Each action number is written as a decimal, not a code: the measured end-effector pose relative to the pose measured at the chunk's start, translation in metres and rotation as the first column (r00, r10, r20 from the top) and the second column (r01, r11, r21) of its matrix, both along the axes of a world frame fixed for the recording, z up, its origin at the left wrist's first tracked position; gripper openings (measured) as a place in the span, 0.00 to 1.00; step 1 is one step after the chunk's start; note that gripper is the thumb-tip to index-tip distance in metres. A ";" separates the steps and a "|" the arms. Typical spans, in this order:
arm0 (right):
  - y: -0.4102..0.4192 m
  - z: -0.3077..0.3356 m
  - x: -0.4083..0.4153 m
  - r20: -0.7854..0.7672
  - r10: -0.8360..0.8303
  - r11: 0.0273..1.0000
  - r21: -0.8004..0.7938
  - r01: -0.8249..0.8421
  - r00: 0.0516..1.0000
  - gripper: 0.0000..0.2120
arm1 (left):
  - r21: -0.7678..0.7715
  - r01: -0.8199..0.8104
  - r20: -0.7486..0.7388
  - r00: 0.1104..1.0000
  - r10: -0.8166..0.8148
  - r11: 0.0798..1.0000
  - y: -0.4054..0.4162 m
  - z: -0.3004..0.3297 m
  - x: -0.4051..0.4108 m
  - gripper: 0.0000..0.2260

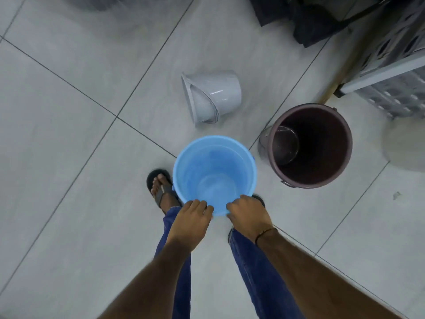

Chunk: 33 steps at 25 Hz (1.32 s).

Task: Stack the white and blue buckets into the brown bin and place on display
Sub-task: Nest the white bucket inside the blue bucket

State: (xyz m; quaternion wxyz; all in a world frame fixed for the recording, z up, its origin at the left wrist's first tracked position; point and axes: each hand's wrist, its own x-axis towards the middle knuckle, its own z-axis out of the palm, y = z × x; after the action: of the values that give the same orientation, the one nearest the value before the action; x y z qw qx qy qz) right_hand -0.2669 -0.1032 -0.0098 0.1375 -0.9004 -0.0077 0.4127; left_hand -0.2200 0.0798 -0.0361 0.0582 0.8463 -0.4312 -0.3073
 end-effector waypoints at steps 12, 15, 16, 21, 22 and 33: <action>0.012 -0.045 -0.091 -0.042 0.187 0.982 -0.008 -0.188 0.981 0.09 | 0.162 -0.028 -0.051 0.998 0.036 0.986 0.014 -0.058 -0.123 0.10; 0.001 -0.004 -0.065 -0.007 0.173 0.985 -0.027 -0.173 0.985 0.12 | 0.138 -0.155 -0.099 0.980 0.170 0.978 0.007 -0.010 -0.100 0.15; -0.007 0.009 -0.049 0.023 0.157 0.987 -0.037 -0.157 0.987 0.13 | 0.126 -0.217 -0.108 0.967 0.231 0.968 0.000 0.007 -0.085 0.16; -0.050 0.051 0.071 0.200 0.208 0.974 -0.128 -0.185 0.957 0.17 | 0.116 -0.548 -0.180 0.809 0.560 0.828 -0.043 0.053 0.019 0.21; -0.057 0.051 0.099 0.234 0.240 0.967 -0.148 -0.209 0.942 0.18 | 0.094 -0.587 -0.190 0.782 0.593 0.804 -0.050 0.049 0.041 0.21; -0.066 -0.157 0.360 0.182 0.675 0.714 -0.408 -0.569 0.715 0.36 | 0.139 -0.961 -0.515 0.137 0.846 0.241 -0.129 -0.169 0.238 0.15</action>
State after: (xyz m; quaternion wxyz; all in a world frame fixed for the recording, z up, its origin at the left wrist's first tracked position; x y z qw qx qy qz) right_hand 0.0926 -0.1693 -0.1668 -0.1640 -0.9072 -0.2688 0.2791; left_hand 0.0176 -0.0492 -0.2056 0.4345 0.8077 0.1713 -0.3598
